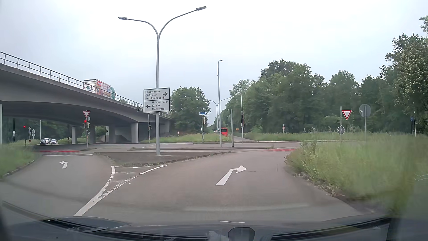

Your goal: Follow the waypoints while adhering to traffic rules and regulations

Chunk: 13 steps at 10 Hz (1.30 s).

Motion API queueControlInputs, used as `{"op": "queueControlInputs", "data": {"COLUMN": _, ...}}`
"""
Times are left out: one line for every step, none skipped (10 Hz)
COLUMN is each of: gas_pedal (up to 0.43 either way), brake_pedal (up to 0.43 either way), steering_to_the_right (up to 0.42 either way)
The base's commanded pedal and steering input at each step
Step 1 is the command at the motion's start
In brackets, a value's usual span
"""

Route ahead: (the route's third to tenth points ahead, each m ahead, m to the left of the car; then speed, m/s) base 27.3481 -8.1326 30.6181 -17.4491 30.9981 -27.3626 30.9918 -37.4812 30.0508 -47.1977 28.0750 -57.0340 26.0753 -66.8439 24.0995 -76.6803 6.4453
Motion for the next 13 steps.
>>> {"op": "queueControlInputs", "data": {"gas_pedal": 0.0, "brake_pedal": 0.152, "steering_to_the_right": -0.004}}
{"op": "queueControlInputs", "data": {"gas_pedal": 0.0, "brake_pedal": 0.152, "steering_to_the_right": -0.001}}
{"op": "queueControlInputs", "data": {"gas_pedal": 0.0, "brake_pedal": 0.152, "steering_to_the_right": -0.001}}
{"op": "queueControlInputs", "data": {"gas_pedal": 0.0, "brake_pedal": 0.146, "steering_to_the_right": -0.002}}
{"op": "queueControlInputs", "data": {"gas_pedal": 0.0, "brake_pedal": 0.152, "steering_to_the_right": 0.001}}
{"op": "queueControlInputs", "data": {"gas_pedal": 0.0, "brake_pedal": 0.152, "steering_to_the_right": 0.008}}
{"op": "queueControlInputs", "data": {"gas_pedal": 0.0, "brake_pedal": 0.152, "steering_to_the_right": 0.013}}
{"op": "queueControlInputs", "data": {"gas_pedal": 0.0, "brake_pedal": 0.152, "steering_to_the_right": 0.016}}
{"op": "queueControlInputs", "data": {"gas_pedal": 0.0, "brake_pedal": 0.152, "steering_to_the_right": 0.021}}
{"op": "queueControlInputs", "data": {"gas_pedal": 0.0, "brake_pedal": 0.159, "steering_to_the_right": 0.03}}
{"op": "queueControlInputs", "data": {"gas_pedal": 0.0, "brake_pedal": 0.159, "steering_to_the_right": 0.045}}
{"op": "queueControlInputs", "data": {"gas_pedal": 0.0, "brake_pedal": 0.165, "steering_to_the_right": 0.06}}
{"op": "queueControlInputs", "data": {"gas_pedal": 0.0, "brake_pedal": 0.165, "steering_to_the_right": 0.089}}
